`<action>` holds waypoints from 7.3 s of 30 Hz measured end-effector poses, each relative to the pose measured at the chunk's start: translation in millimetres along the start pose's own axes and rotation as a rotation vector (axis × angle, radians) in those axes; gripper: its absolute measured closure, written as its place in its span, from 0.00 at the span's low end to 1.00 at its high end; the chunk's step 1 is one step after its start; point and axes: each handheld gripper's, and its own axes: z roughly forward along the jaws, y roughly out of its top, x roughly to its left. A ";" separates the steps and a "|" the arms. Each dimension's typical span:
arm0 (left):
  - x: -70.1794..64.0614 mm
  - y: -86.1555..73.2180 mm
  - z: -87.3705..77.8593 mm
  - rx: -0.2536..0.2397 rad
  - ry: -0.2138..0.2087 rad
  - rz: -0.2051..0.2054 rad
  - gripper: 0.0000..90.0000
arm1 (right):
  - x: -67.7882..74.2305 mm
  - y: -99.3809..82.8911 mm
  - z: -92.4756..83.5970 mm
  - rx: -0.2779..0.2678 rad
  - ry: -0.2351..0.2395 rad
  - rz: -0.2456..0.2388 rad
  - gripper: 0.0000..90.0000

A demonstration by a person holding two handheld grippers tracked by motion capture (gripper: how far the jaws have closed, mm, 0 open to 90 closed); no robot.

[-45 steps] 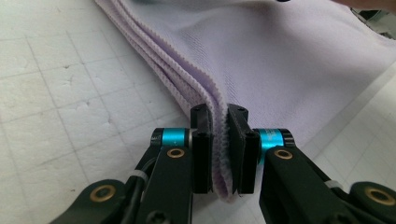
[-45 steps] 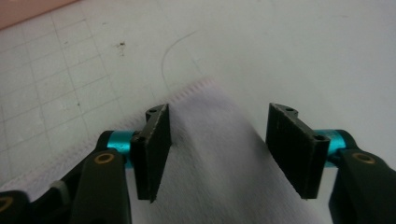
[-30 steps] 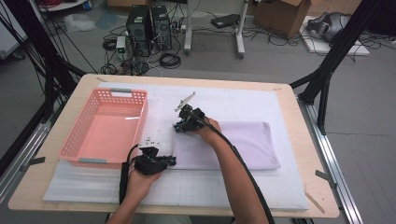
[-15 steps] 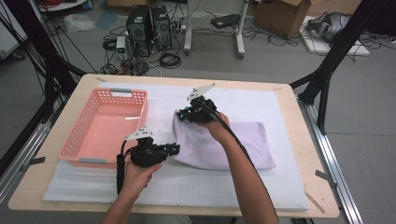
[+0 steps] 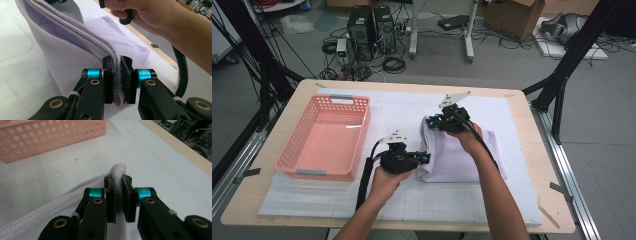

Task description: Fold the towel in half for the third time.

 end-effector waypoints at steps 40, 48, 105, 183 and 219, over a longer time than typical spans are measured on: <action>11.5 -20.0 12.6 -0.045 0.143 0.162 0.44 | -52.7 -98.9 -85.0 0.008 -0.146 0.041 0.92; 20.8 -27.6 4.8 -0.060 0.142 0.196 0.44 | -46.3 -112.2 -102.2 0.021 -0.284 0.165 0.62; 39.6 -44.6 -17.8 -0.112 0.219 0.164 0.32 | 17.0 -127.5 -119.5 0.012 -0.386 0.251 0.76; 40.5 -46.0 -20.2 -0.110 0.234 0.165 0.32 | -27.2 -135.6 -113.4 0.020 -0.600 0.339 0.70; 39.1 -46.7 -19.3 -0.109 0.239 0.166 0.32 | 12.7 -182.3 -133.0 0.029 -0.429 0.529 0.70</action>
